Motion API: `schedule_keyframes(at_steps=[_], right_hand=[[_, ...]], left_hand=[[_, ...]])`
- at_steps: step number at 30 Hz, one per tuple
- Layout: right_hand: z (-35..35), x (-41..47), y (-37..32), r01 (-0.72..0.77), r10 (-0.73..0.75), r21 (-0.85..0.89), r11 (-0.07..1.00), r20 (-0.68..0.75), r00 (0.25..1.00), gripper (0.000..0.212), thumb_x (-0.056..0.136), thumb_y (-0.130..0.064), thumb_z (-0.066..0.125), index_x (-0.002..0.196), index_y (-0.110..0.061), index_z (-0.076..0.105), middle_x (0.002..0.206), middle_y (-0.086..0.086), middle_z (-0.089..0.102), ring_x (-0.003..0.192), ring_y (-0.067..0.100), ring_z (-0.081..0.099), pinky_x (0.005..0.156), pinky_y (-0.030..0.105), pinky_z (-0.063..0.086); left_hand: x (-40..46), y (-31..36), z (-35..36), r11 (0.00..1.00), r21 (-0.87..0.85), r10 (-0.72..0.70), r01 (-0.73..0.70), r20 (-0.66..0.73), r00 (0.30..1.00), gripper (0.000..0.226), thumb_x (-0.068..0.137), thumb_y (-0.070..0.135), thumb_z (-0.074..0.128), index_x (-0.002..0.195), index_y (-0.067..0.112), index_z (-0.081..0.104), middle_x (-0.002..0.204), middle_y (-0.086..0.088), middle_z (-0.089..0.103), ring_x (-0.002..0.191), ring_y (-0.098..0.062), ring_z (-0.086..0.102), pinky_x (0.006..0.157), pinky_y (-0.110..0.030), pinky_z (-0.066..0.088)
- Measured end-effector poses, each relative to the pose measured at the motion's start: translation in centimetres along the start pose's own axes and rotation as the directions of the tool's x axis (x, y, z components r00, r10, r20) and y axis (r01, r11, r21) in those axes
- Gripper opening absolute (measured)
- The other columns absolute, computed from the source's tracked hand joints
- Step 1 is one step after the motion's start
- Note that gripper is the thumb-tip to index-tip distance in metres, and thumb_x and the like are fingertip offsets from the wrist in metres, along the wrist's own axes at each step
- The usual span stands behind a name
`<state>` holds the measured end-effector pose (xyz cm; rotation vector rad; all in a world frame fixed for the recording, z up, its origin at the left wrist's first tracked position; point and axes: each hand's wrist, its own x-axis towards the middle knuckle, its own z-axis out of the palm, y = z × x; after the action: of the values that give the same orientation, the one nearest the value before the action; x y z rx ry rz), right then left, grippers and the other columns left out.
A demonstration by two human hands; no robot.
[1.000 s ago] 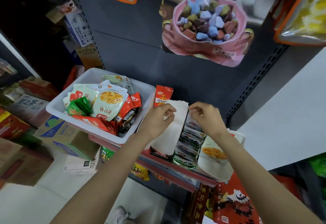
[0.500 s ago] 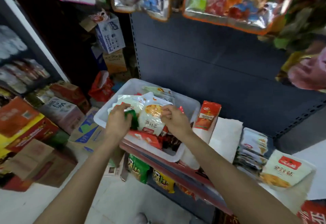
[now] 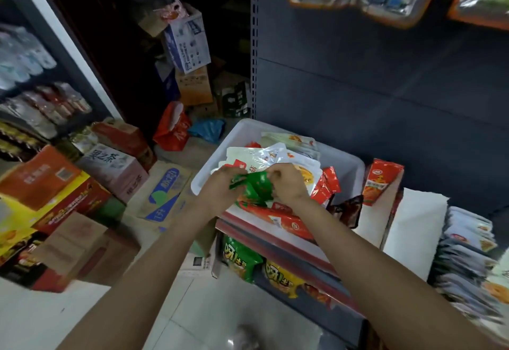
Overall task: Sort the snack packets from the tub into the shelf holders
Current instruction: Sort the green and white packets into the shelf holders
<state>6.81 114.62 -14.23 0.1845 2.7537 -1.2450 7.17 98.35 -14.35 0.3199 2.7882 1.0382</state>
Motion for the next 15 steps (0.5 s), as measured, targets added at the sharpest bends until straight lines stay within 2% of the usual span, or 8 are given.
schedule_keyframes(at_steps=[2, 4, 6, 8, 10, 12, 13, 15], right_hand=[[-1.7, -0.6, 0.1, -0.002, 0.01, 0.069, 0.998, -0.118, 0.993, 0.026, 0.092, -0.002, 0.045, 0.105, -0.006, 0.068, 0.099, 0.013, 0.069, 0.094, 0.03, 0.063, 0.085, 0.039, 0.051], [-3.9, -1.2, 0.8, -0.011, 0.051, 0.172, 0.985, -0.233, 0.971, 0.026, 0.09, -0.002, 0.048, 0.109, -0.008, 0.065, 0.083, 0.007, 0.065, 0.083, 0.031, 0.065, 0.077, 0.042, 0.054], [-6.1, -2.1, 1.9, -0.031, 0.134, 0.347, 0.937, -0.278, 0.951, 0.022, 0.089, -0.001, 0.053, 0.107, -0.01, 0.062, 0.075, -0.002, 0.058, 0.073, 0.022, 0.062, 0.071, 0.036, 0.057], [-8.1, -3.1, 2.9, -0.052, 0.212, 0.558, 0.828, -0.226, 0.951, 0.015, 0.091, 0.001, 0.053, 0.101, -0.009, 0.059, 0.074, -0.001, 0.055, 0.067, 0.012, 0.058, 0.058, 0.022, 0.056], [-10.1, -4.4, 4.3, -0.075, 0.245, 0.656, 0.751, -0.172, 0.954, 0.013, 0.092, 0.002, 0.051, 0.093, -0.009, 0.057, 0.075, 0.001, 0.056, 0.067, 0.008, 0.057, 0.051, 0.016, 0.052], [-12.0, -5.8, 6.2, -0.098, 0.253, 0.667, 0.739, -0.14, 0.957, 0.017, 0.091, 0.004, 0.049, 0.086, -0.011, 0.056, 0.072, 0.002, 0.055, 0.063, 0.007, 0.057, 0.051, 0.015, 0.052], [-12.9, -6.6, 7.2, -0.1, 0.243, 0.652, 0.751, -0.133, 0.961, 0.019, 0.089, 0.006, 0.049, 0.083, -0.012, 0.056, 0.069, 0.002, 0.055, 0.059, 0.005, 0.057, 0.05, 0.015, 0.051], [-15.0, -7.9, 9.3, -0.074, 0.199, 0.585, 0.808, -0.153, 0.968, 0.024, 0.086, 0.01, 0.053, 0.079, -0.013, 0.056, 0.064, -0.001, 0.057, 0.051, 0.0, 0.056, 0.051, 0.013, 0.047]], left_hand=[[0.0, 0.4, 0.1, 0.997, -0.067, -0.057, 0.048, -0.135, 0.989, 0.032, 0.091, 0.014, 0.059, 0.123, 0.01, 0.058, 0.115, -0.005, 0.054, 0.11, -0.019, 0.052, 0.087, -0.021, 0.038], [0.0, 1.5, 0.5, 0.995, -0.079, -0.08, 0.063, -0.231, 0.97, 0.02, 0.091, 0.013, 0.057, 0.109, 0.006, 0.06, 0.095, -0.004, 0.053, 0.094, -0.022, 0.054, 0.082, -0.025, 0.043], [0.2, 3.5, 1.0, 0.993, -0.075, -0.11, 0.095, -0.226, 0.968, 0.014, 0.093, 0.014, 0.053, 0.087, 0.004, 0.059, 0.08, -0.006, 0.054, 0.078, -0.021, 0.053, 0.074, -0.029, 0.043], [0.6, 6.4, 1.9, 0.972, -0.158, -0.193, 0.173, -0.119, 0.974, 0.029, 0.095, 0.022, 0.052, 0.07, 0.007, 0.051, 0.072, -0.007, 0.055, 0.068, -0.018, 0.051, 0.065, -0.026, 0.038], [1.2, 9.0, 3.2, 0.869, -0.428, -0.267, 0.249, 0.017, 0.963, 0.029, 0.092, 0.029, 0.057, 0.07, 0.012, 0.052, 0.071, -0.003, 0.061, 0.072, -0.021, 0.059, 0.071, -0.027, 0.046], [1.4, 11.8, 4.6, 0.725, -0.641, -0.268, 0.251, 0.073, 0.961, 0.013, 0.088, 0.025, 0.064, 0.085, 0.015, 0.057, 0.082, -0.003, 0.068, 0.081, -0.024, 0.066, 0.083, -0.036, 0.054], [1.2, 13.2, 5.3, 0.691, -0.691, -0.243, 0.212, 0.055, 0.969, 0.012, 0.088, 0.02, 0.065, 0.091, 0.012, 0.057, 0.085, -0.005, 0.069, 0.079, -0.023, 0.067, 0.08, -0.036, 0.056], [0.8, 16.1, 6.9, 0.683, -0.722, -0.151, 0.111, 0.009, 0.988, 0.009, 0.088, 0.008, 0.063, 0.089, 0.012, 0.055, 0.075, 0.0, 0.066, 0.067, -0.012, 0.063, 0.063, -0.02, 0.056]])
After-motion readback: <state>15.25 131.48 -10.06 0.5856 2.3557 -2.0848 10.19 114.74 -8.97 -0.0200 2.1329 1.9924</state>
